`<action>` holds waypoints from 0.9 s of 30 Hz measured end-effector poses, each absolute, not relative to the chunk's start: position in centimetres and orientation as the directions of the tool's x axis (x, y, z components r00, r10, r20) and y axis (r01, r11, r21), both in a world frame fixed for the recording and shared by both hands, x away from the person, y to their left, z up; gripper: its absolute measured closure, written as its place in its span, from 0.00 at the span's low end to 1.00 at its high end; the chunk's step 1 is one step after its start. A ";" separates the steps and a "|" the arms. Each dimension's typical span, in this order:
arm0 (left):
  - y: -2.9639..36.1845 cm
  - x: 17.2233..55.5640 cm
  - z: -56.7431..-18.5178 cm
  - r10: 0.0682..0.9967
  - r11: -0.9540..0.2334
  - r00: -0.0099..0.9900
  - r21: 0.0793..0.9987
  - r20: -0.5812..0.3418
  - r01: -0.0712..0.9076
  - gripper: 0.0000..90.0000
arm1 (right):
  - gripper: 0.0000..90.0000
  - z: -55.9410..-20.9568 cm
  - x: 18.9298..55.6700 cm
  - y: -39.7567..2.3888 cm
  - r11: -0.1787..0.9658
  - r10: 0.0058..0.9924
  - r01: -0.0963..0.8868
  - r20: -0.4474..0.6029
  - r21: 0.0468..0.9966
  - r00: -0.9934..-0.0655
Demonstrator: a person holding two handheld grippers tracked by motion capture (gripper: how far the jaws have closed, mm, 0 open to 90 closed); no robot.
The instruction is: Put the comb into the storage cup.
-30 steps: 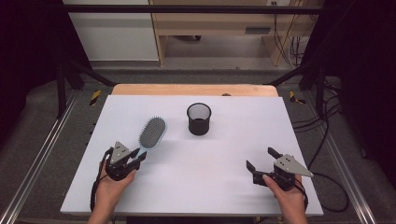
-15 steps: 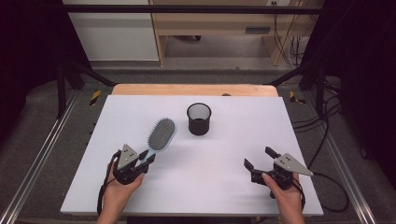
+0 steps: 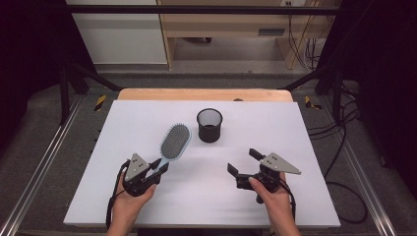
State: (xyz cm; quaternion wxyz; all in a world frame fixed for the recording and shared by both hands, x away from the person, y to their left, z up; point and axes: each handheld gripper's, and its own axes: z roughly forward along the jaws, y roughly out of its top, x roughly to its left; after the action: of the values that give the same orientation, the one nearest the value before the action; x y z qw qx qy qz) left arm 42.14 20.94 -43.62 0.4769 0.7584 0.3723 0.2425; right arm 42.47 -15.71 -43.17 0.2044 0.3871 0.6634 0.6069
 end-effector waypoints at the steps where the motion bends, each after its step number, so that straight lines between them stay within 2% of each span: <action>1: 21.0 42.1 -43.6 0.795 -0.267 0.606 0.905 0.012 0.332 0.77 | 0.04 -43.1 42.6 -15.2 -0.039 0.753 0.268 0.204 0.963 -0.625; 13: 21.2 41.9 -43.2 0.790 -0.229 0.613 0.920 -0.014 0.317 0.77 | 0.03 -42.1 43.8 -8.9 -0.116 0.647 0.336 0.328 0.935 -0.688; 27: 20.2 41.6 -43.0 0.773 -0.235 0.634 0.926 -0.006 0.294 0.77 | 0.04 -42.0 44.5 -4.8 -0.118 0.602 0.356 0.352 0.927 -0.717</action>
State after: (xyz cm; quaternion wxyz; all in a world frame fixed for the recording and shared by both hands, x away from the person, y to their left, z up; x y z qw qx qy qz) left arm 41.55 20.21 -42.97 0.5057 0.7493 0.3561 0.2366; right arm 44.50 -4.76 -42.01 0.0941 0.3643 0.6576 0.6527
